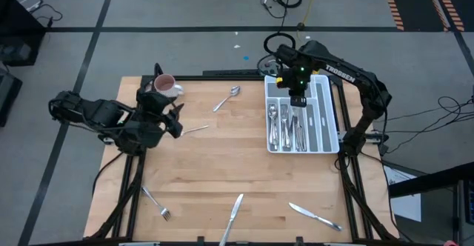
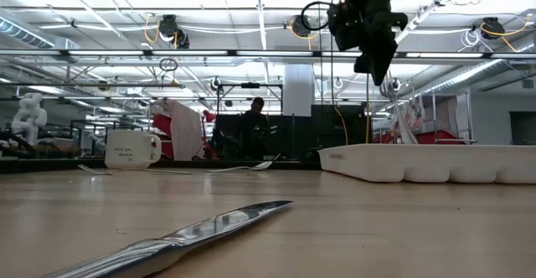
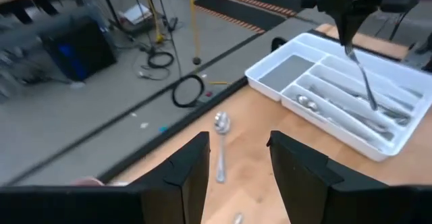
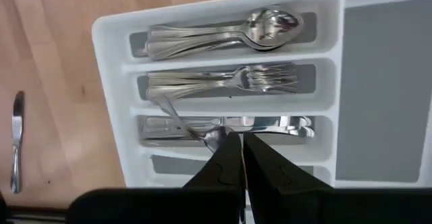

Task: Sort silverware
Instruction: Put the silver fork into the silverware tray

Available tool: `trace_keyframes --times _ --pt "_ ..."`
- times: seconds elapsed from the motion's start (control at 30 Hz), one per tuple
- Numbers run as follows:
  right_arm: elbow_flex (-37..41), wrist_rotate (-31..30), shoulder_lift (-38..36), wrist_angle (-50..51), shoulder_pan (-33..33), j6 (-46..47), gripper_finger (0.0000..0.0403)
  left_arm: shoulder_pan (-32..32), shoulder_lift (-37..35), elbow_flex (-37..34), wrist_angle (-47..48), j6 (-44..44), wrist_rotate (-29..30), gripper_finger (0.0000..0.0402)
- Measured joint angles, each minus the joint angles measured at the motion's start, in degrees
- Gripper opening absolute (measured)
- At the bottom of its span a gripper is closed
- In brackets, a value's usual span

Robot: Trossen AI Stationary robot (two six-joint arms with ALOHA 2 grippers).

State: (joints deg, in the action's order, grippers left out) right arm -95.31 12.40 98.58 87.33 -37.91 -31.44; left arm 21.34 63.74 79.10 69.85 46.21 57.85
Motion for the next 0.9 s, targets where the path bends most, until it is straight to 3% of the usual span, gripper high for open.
trace_keyframes --times 0.2,0.4,0.67,0.9 --pt "0.0 5.7 2.5 -2.7 0.0 -1.6 0.0 0.0 -7.4 -14.0 -9.3 3.7 -2.7 0.0162" --pt "0.0 7.3 6.3 -3.7 0.0 -2.6 0.0 0.0 -11.2 -22.4 -17.5 4.5 -3.8 0.0162" --pt "4.9 7.5 7.5 -5.8 -0.6 -5.3 0.0 0.0 -12.5 -26.2 -20.7 4.4 -4.2 0.0162" --pt "14.5 7.8 7.6 -16.5 -2.3 -5.5 0.0 0.0 -12.5 -26.2 -21.0 4.0 -3.8 0.0162"
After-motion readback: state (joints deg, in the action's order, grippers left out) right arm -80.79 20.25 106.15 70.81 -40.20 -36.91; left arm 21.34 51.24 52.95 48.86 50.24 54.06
